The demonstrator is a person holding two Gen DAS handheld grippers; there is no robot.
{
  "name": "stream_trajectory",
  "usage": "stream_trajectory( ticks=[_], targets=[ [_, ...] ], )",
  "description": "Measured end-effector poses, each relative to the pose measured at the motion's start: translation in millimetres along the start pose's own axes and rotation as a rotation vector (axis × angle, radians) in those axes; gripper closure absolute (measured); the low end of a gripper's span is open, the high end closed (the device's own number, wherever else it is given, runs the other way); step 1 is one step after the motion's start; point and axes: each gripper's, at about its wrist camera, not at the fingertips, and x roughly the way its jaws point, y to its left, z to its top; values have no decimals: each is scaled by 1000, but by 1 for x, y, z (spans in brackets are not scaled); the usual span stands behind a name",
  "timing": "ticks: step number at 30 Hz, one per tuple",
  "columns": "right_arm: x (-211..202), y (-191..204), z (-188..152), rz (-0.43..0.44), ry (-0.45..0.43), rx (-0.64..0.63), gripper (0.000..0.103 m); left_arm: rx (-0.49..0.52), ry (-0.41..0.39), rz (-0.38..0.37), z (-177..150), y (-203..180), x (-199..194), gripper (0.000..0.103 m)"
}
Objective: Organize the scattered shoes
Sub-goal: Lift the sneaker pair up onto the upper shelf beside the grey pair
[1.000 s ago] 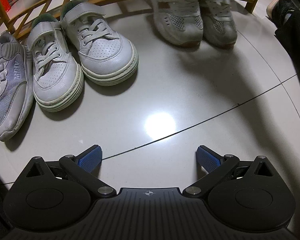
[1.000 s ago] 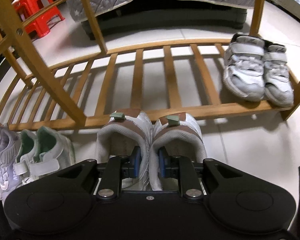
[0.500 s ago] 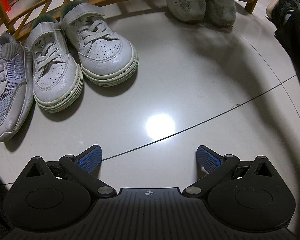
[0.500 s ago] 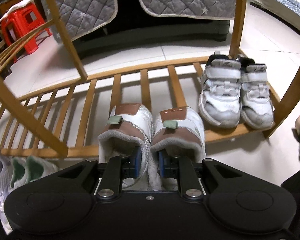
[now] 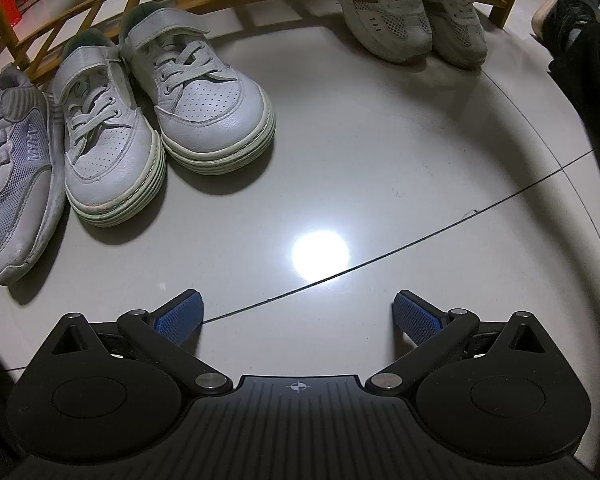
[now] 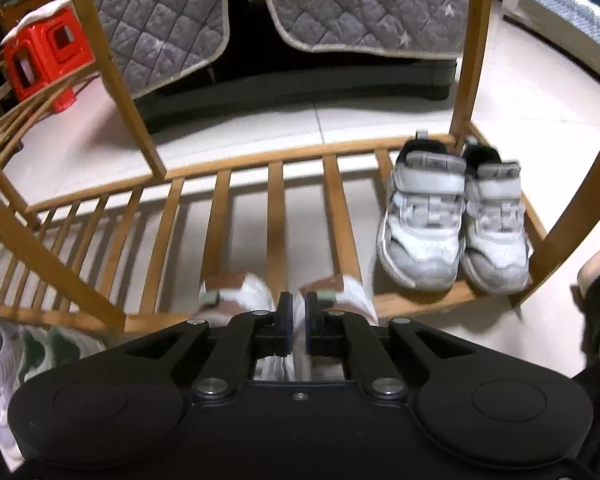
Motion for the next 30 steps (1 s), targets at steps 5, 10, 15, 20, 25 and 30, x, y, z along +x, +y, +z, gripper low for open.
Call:
stream_trajectory(
  ticks=[5,10,15,20,25,30],
  targets=[
    [-6,-3,-10,42,-9,10,64,0,0,0,-1,6,-3,0],
    [-9,-3,-23,56,2,-5,62,0,1,0,32,-28,32,0],
    [5,-4,-24,53,38,10,61,-1,0,0,33,-28,32,0],
    [26,4,-18,45,74,53,54,0,-1,0,32,-27,31,0],
    [32,9,-11,50,80,75,56,0,-1,0,31,-26,29,0],
    [23,18,-7,68,21,48,57,0,-5,0,30,-26,29,0]
  ],
)
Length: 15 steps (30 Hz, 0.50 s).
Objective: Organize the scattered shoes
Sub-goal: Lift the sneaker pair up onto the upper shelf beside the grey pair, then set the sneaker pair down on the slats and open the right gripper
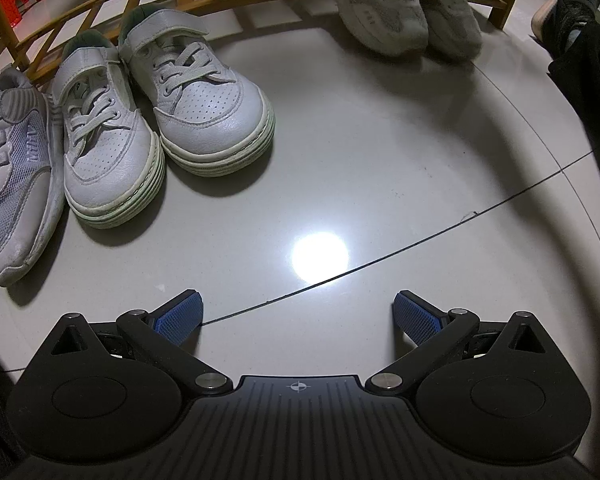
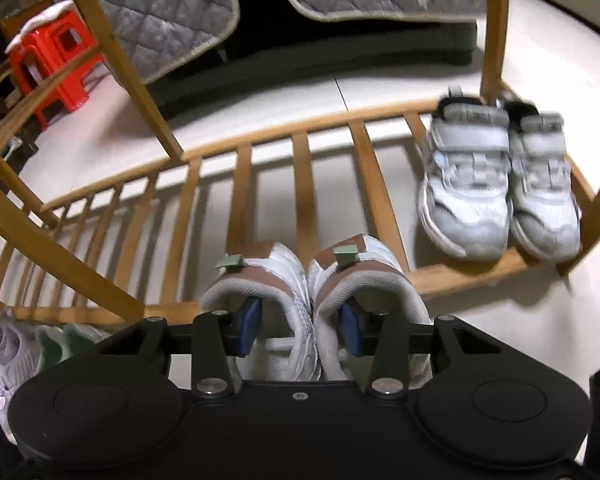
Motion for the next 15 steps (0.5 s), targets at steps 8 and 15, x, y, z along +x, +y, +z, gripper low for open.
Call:
stream_trajectory(
  ticks=[8,15],
  targets=[
    [6,1,-4,-13,21,-42,54,0,-1,0,1,-1,2,0],
    [12,11,-12,-75,8,-68,71,0,-3,-1,2,-2,2,0]
  ],
)
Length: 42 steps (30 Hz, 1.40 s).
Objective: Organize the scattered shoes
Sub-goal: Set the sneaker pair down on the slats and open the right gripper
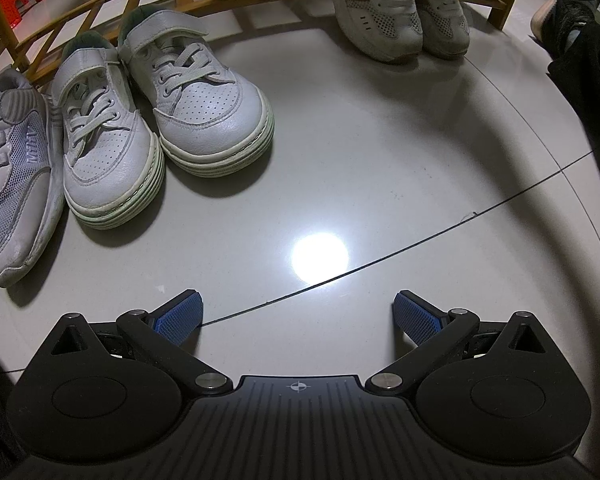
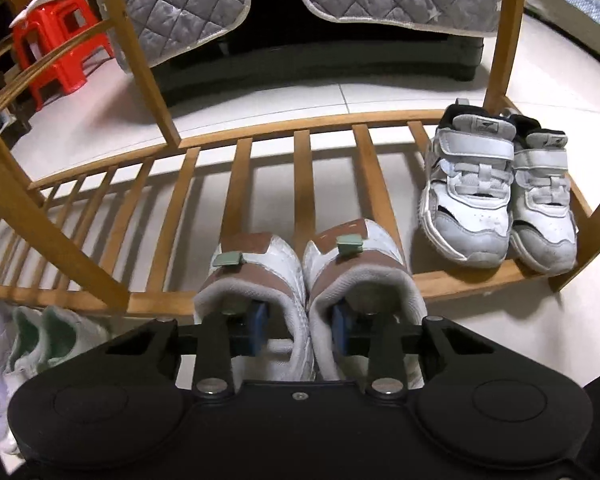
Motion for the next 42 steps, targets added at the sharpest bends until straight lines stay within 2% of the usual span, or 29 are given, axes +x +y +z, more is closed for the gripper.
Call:
stream_trajectory(
  ticks=[2,7,11,22,42],
  targets=[
    [3,2,-2,-17,2,-7,76,0,0,0,0,0,0,0],
    [-3,0,-6,-47,-27,-11,80,0,-1,0,2,1,0,0],
    [-13,-11,-2,-32,-44,17,81,0,-2,-1,3,1,1,0],
    [-33,-20,35,-48,-90,8,81,1,-6,-1,2,1,1,0],
    [-17,-18,65,-62,-65,-1,81,0,-13,-1,0,-1,1,0]
  ],
)
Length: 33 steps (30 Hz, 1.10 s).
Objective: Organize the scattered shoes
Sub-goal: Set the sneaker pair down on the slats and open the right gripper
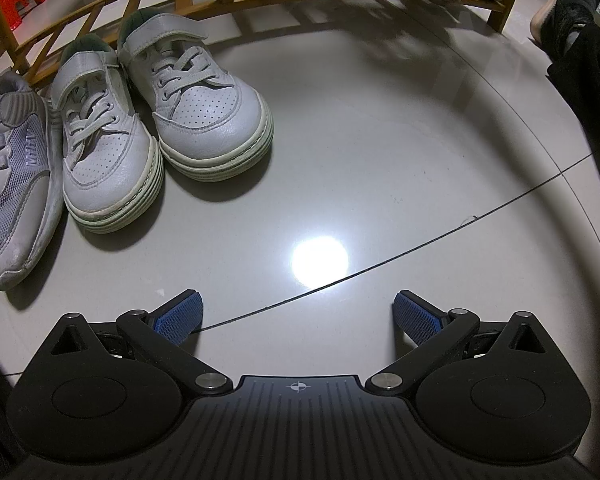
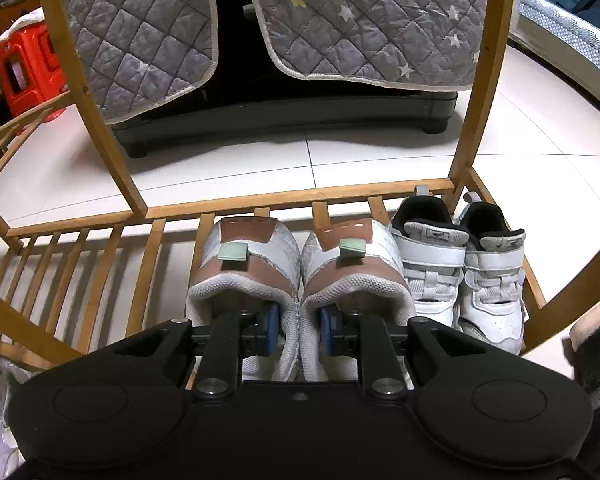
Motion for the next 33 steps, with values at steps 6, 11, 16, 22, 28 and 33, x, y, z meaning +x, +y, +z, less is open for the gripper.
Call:
stream_trajectory(
  ticks=[6,11,16,22,28,33],
  targets=[
    [7,3,7,-8,9,-8,81,0,-2,0,0,0,1,0],
    [15,4,11,-15,18,-9,81,0,-2,0,-1,-1,0,0],
    [25,7,16,-21,27,-11,81,-1,-2,0,-1,-1,0,0],
    [31,12,24,-15,23,-17,81,-2,-4,0,0,-1,0,0],
    [43,14,30,-16,42,-26,81,-2,-4,0,1,0,1,0],
    [51,15,32,4,57,-31,81,-1,-6,-1,-1,0,0,0]
  ],
)
